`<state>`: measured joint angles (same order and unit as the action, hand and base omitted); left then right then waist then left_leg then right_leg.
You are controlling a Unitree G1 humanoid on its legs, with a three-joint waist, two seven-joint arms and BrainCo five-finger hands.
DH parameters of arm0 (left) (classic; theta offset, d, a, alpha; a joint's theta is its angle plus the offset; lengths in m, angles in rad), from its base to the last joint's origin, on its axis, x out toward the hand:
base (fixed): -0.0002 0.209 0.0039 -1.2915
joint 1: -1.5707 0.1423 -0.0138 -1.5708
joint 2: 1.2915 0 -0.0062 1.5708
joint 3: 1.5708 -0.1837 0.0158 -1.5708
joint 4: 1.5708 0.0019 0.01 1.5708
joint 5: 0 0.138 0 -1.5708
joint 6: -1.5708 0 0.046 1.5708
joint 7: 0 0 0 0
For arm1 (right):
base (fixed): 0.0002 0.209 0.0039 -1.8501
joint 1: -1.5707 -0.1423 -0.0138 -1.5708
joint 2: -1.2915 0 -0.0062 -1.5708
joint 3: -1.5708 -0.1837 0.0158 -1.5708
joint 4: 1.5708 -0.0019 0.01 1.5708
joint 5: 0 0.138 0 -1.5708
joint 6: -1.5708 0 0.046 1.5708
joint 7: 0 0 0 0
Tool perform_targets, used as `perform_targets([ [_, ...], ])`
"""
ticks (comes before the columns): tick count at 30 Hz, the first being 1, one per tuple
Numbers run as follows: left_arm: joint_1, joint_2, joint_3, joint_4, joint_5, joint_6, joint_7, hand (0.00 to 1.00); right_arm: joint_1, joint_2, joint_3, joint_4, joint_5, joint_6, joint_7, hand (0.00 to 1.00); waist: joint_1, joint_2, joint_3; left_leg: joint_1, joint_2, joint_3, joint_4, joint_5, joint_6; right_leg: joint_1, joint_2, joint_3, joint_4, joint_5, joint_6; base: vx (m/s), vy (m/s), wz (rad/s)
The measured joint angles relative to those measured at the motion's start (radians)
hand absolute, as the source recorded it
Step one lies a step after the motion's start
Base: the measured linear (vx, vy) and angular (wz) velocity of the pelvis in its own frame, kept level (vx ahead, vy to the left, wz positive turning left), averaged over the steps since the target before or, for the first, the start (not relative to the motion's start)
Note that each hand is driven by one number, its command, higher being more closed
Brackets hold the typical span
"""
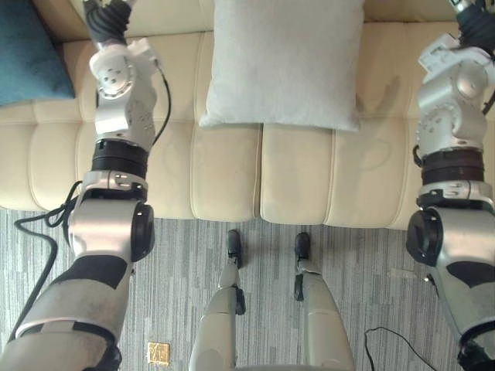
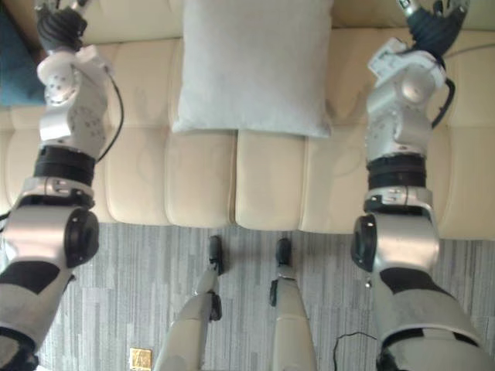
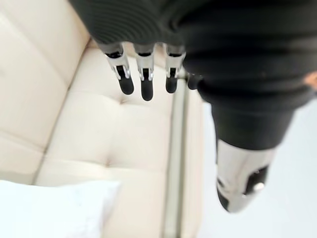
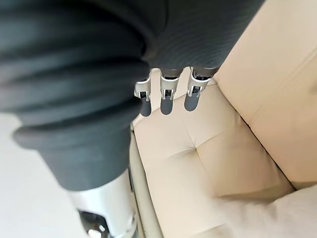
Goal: Pick up cushions and gather them together orderly.
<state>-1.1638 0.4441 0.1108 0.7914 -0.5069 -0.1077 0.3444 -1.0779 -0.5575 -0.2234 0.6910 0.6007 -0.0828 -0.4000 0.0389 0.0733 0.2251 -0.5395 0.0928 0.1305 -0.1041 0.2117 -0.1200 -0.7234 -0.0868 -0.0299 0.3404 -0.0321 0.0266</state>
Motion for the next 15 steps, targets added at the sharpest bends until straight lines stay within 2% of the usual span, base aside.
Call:
perform_targets([
  [3, 0.185, -0.006, 0.008, -0.083, -0.003, -0.01, -0.021, 0.0, 0.204, 0.001, -0.056, -0.122, 0.01, -0.001, 0.026, 0.0, -0.013, -0.002, 0.001, 0.023, -0.01, -0.001, 0.0, -0.012, 0.021, 0.03, -0.013, 0.0, 0.0, -0.008, 0.012, 0.05, -0.006, 0.09],
  [4, 0.329, -0.029, 0.009, -0.145, -0.003, -0.01, -0.021, 0.0, 0.342, 0.011, -0.075, -0.197, 0.004, -0.002, 0.041, 0.0, -0.019, -0.002, 0.001, 0.047, -0.02, 0.001, 0.001, -0.005, 0.031, 0.054, -0.022, 0.005, 0.003, -0.017, 0.022, 0.06, 0.007, 0.07],
  [6, 0.465, -0.071, 0.008, -0.216, -0.003, -0.012, -0.023, 0.0, 0.47, 0.042, -0.095, -0.267, -0.02, -0.003, 0.06, 0.0, -0.021, -0.003, 0.002, 0.074, -0.027, -0.002, 0.001, -0.005, 0.031, 0.084, -0.028, 0.005, 0.003, -0.028, 0.027, 0.09, 0.001, 0.13],
  [8, 0.646, -0.151, -0.012, -0.298, -0.003, -0.017, -0.026, 0.0, 0.636, 0.121, -0.117, -0.358, -0.063, -0.005, 0.085, 0.0, -0.021, -0.004, 0.001, 0.12, -0.033, -0.004, 0.001, -0.008, 0.033, 0.137, -0.035, -0.001, 0.003, -0.046, 0.029, 0.12, -0.014, 0.19],
  [10, 0.897, -0.266, -0.056, -0.378, -0.003, -0.029, -0.072, 0.0, 0.849, 0.273, -0.117, -0.426, -0.11, -0.019, 0.14, 0.0, -0.014, -0.015, -0.005, 0.184, -0.031, -0.005, 0.001, -0.031, 0.034, 0.205, -0.033, -0.004, 0.002, -0.069, 0.029, 0.11, -0.037, 0.07],
  [11, 0.916, -0.276, -0.058, -0.379, -0.003, -0.031, -0.075, 0.0, 0.868, 0.287, -0.117, -0.425, -0.117, -0.021, 0.144, 0.0, -0.013, -0.016, -0.006, 0.189, -0.03, -0.005, 0.001, -0.032, 0.033, 0.21, -0.033, -0.004, 0.002, -0.07, 0.028, 0.08, -0.038, -0.02],
  [13, 1.053, -0.355, -0.065, -0.343, 0.01, -0.031, -0.114, 0.0, 0.991, 0.394, -0.091, -0.39, -0.174, -0.022, 0.195, 0.0, -0.007, -0.021, -0.009, 0.241, -0.023, -0.002, 0.001, -0.055, 0.032, 0.27, -0.025, -0.003, -0.02, -0.077, 0.028, 0.04, -0.024, -0.09],
  [15, 1.12, -0.38, -0.064, -0.282, 0.055, -0.026, -0.138, 0.0, 1.068, 0.45, -0.062, -0.308, -0.204, -0.021, 0.225, 0.0, -0.007, -0.031, -0.031, 0.274, -0.017, 0.0, 0.001, -0.061, 0.03, 0.311, -0.019, -0.006, -0.038, -0.077, 0.028, 0.05, -0.012, -0.08],
])
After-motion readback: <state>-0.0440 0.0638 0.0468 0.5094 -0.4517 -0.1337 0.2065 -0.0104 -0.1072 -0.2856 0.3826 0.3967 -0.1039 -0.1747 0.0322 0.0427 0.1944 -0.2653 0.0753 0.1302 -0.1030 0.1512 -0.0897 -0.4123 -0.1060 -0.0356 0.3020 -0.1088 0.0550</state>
